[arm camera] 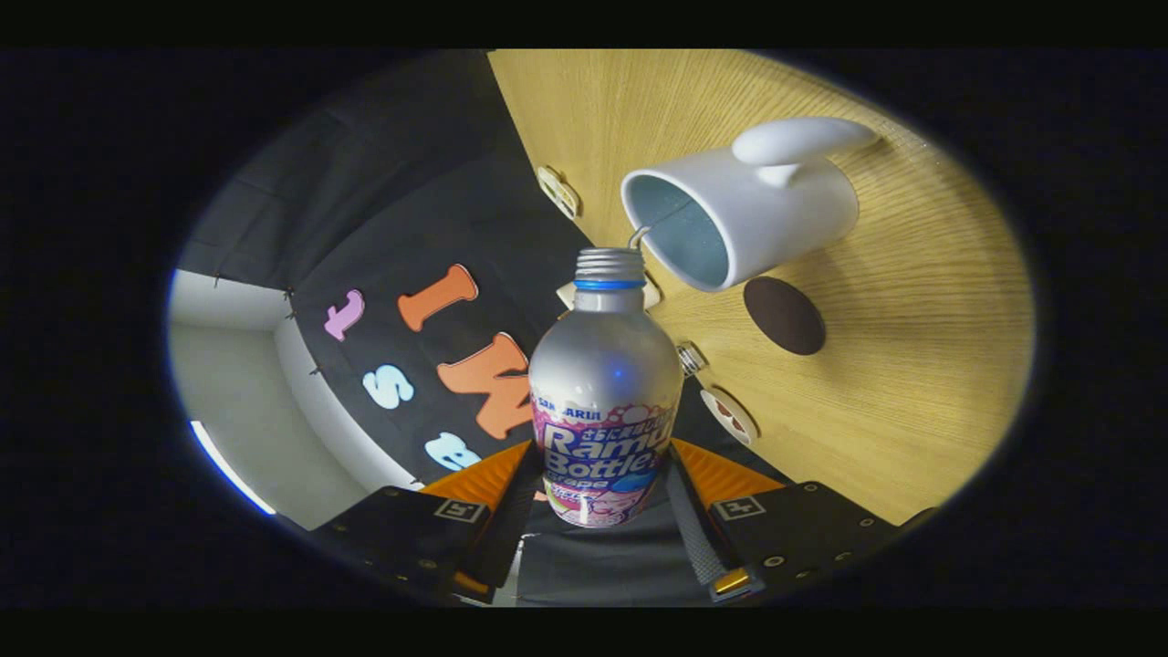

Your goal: Take the bottle from table, then pour the juice into the cup, finally place the bottle on the coaster

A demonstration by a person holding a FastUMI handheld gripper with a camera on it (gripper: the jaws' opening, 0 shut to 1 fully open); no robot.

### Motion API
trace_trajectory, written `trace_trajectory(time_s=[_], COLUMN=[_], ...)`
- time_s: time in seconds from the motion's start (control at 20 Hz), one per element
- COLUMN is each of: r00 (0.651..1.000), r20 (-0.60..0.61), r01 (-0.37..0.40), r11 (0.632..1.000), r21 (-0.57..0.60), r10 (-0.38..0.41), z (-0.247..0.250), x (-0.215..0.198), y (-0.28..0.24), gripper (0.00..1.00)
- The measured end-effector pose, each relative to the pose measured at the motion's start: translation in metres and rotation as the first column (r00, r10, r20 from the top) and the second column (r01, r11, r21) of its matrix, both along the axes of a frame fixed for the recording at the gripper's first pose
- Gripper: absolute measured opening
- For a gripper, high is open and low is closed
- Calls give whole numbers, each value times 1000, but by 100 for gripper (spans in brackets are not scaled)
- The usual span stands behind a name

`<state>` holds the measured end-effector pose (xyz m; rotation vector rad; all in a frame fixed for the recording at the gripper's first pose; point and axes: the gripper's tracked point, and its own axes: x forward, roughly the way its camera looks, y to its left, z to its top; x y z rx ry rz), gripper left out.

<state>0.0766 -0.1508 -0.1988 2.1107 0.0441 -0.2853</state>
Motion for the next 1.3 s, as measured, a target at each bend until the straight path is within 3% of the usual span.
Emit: trace_trajectory(time_s=[0.6,1.3], r00=[997,992], r20=[65,73], r01=[43,88], r11=[995,974], r21=[85,207], r10=[-49,-105], z=[27,18], x=[3,0], y=[-9,-12], gripper=[75,75])
